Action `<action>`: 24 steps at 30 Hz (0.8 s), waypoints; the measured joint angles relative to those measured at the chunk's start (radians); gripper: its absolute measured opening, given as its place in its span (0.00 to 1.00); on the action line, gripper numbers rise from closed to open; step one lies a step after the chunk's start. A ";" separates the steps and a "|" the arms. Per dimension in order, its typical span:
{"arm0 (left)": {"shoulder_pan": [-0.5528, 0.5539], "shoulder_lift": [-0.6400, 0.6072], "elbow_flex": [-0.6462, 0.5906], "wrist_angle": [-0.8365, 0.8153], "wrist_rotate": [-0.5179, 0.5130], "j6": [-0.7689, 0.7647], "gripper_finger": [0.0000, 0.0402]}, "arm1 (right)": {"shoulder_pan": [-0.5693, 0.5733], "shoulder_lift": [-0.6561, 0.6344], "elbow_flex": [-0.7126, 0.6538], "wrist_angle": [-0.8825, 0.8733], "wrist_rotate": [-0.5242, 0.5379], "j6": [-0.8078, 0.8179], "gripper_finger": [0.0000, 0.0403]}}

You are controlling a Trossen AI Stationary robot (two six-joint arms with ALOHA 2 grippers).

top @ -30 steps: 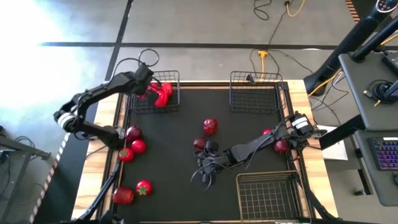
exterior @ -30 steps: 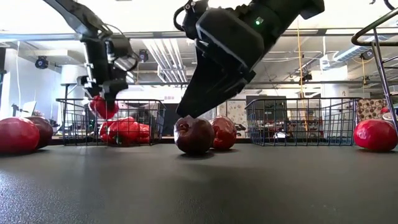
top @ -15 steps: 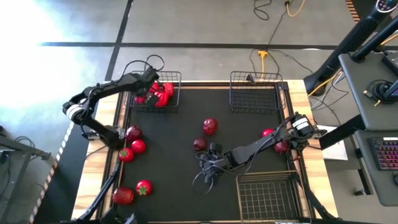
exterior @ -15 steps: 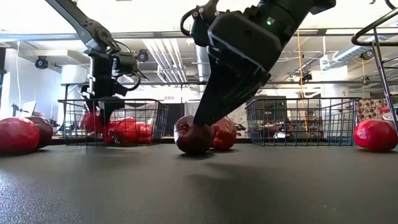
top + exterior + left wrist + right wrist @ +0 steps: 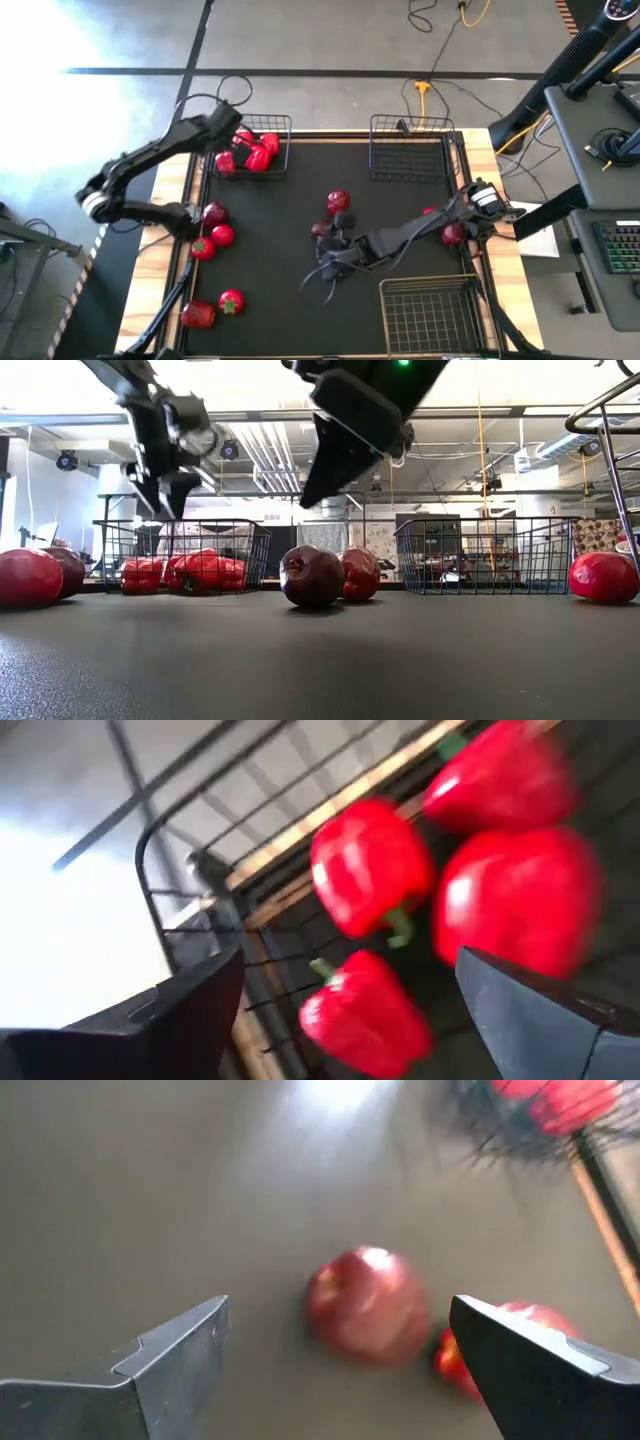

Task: Sort produce into baskets
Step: Put the apple into the right black wire basket

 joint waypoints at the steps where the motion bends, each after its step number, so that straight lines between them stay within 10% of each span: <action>1: -0.016 -0.035 -0.006 0.004 0.021 -0.007 0.86 | -0.010 0.000 0.013 -0.002 -0.001 -0.028 0.91; 13: -0.470 -0.440 -0.319 0.223 0.088 -0.182 0.86 | -0.200 0.000 0.046 -0.006 -0.351 -0.054 0.99; 24: -0.998 -0.563 -0.747 0.985 0.071 -0.178 0.84 | -0.242 0.000 0.034 -0.002 -0.413 -0.357 0.99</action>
